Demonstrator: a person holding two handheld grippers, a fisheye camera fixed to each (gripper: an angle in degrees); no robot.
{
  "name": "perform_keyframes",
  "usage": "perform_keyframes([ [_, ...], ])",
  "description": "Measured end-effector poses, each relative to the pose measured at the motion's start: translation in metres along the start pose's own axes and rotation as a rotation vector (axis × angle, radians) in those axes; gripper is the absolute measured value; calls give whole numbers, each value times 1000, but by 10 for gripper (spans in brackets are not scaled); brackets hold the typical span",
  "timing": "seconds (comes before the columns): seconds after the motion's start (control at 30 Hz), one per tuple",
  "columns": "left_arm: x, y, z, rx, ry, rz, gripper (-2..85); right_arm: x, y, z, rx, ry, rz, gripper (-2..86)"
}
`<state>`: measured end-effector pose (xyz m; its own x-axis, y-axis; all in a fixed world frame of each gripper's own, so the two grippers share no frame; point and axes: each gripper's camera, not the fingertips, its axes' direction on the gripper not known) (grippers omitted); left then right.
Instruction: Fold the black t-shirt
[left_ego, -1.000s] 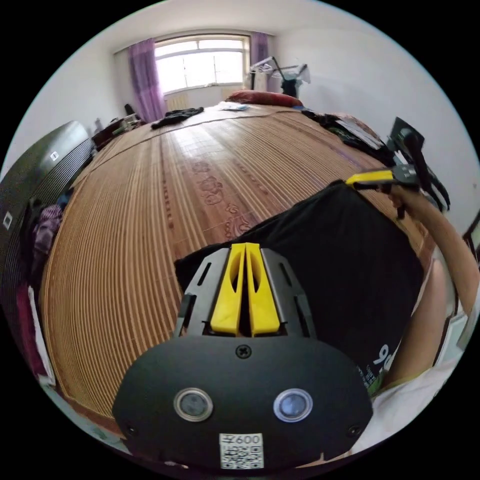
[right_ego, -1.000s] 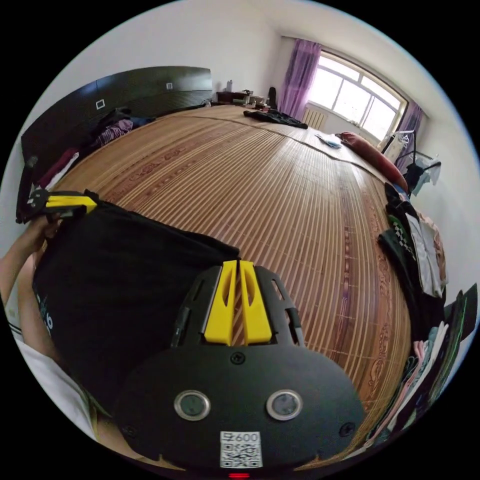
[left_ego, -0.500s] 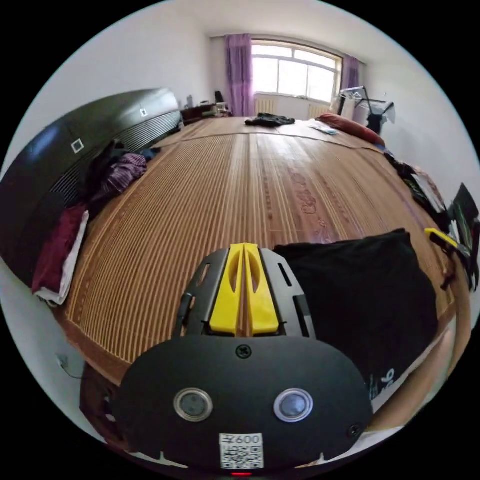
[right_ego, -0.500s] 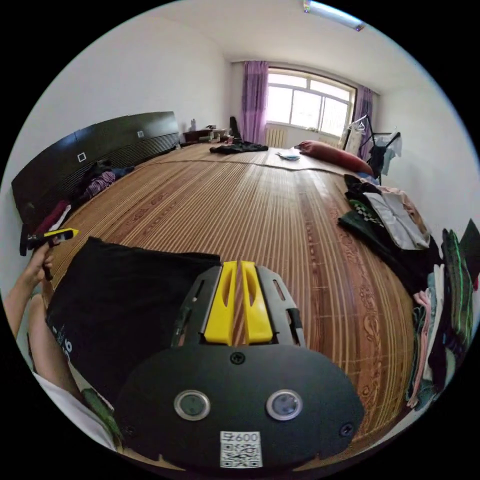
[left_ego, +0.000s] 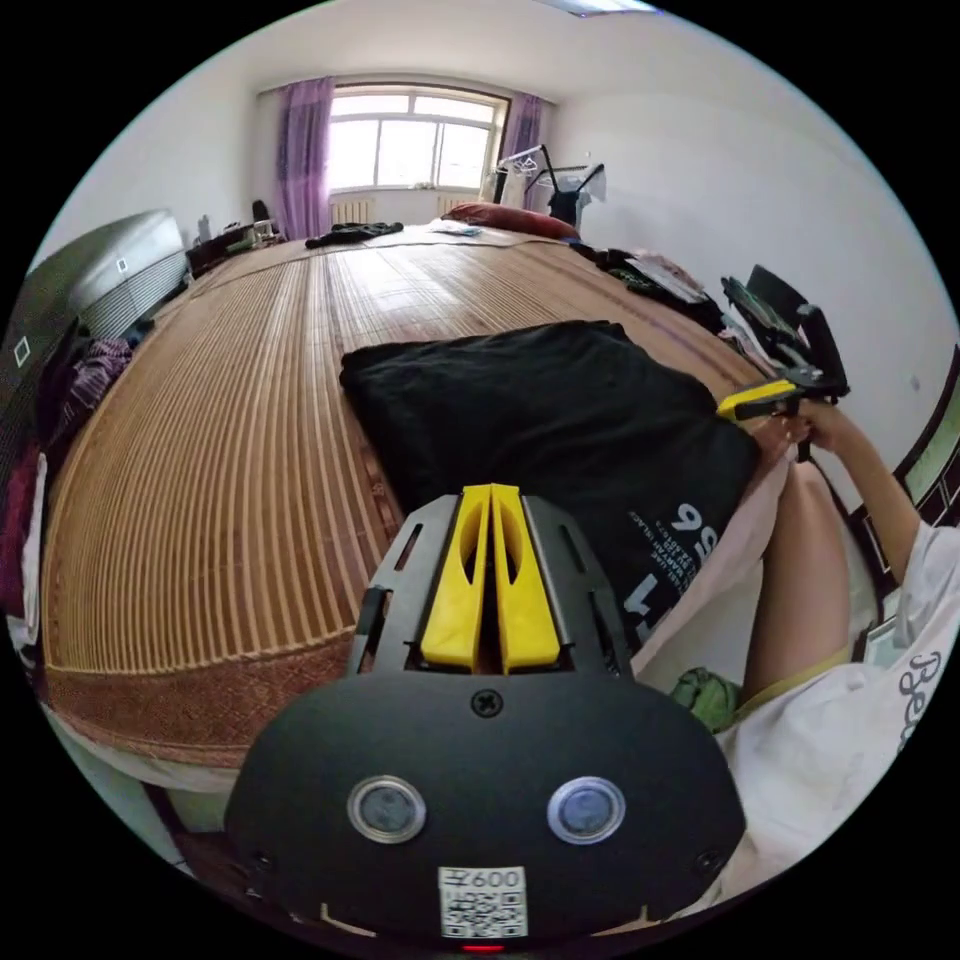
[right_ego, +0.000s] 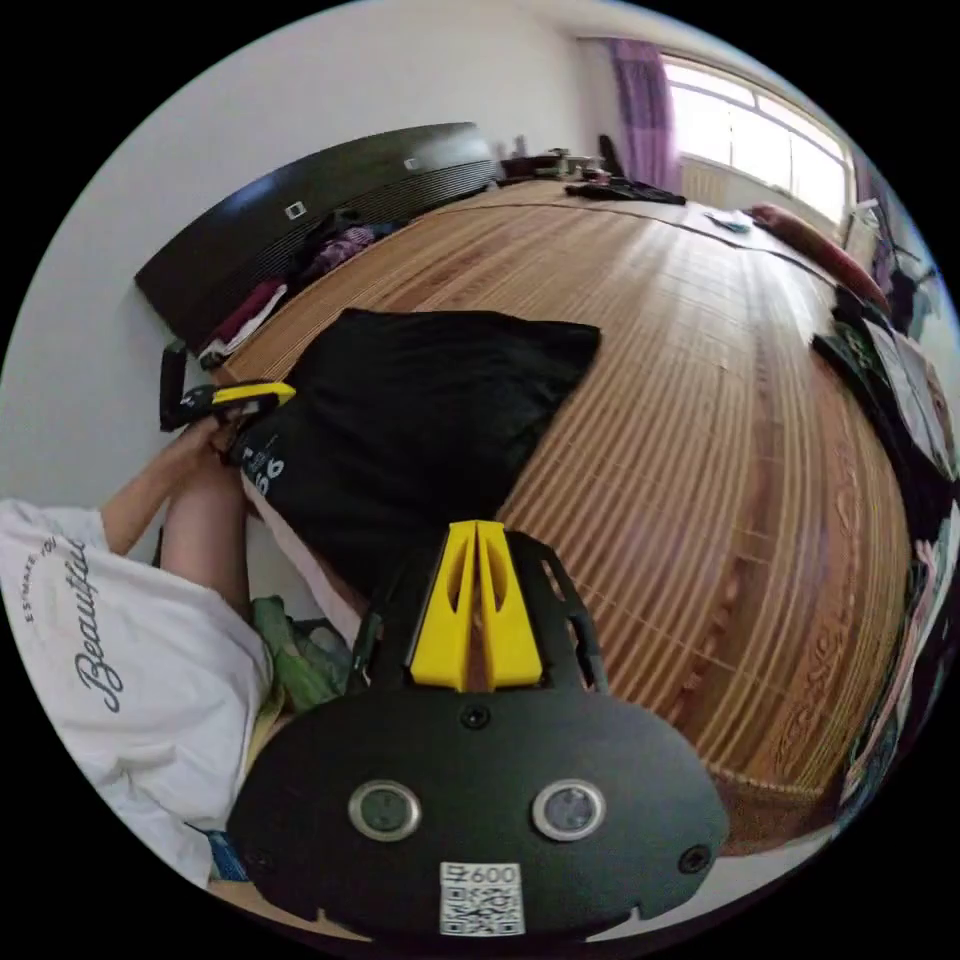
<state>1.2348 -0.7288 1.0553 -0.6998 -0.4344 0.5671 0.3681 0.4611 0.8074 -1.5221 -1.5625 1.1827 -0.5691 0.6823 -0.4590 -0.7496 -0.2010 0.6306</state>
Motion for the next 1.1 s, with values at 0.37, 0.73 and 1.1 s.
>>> perform_keyframes([
  [0.37, -68, 37, 23, 182, -143, 38, 4, -83, 49, -9, 454, 192, -95, -9],
  [0.73, -162, 35, 58, 205, -127, 34, 2, -19, 44, 59, 311, -149, 66, -8],
  [1.1, -235, 56, 44, 501, -340, -181, 3, 112, 167, -28, 774, 31, 474, -8],
])
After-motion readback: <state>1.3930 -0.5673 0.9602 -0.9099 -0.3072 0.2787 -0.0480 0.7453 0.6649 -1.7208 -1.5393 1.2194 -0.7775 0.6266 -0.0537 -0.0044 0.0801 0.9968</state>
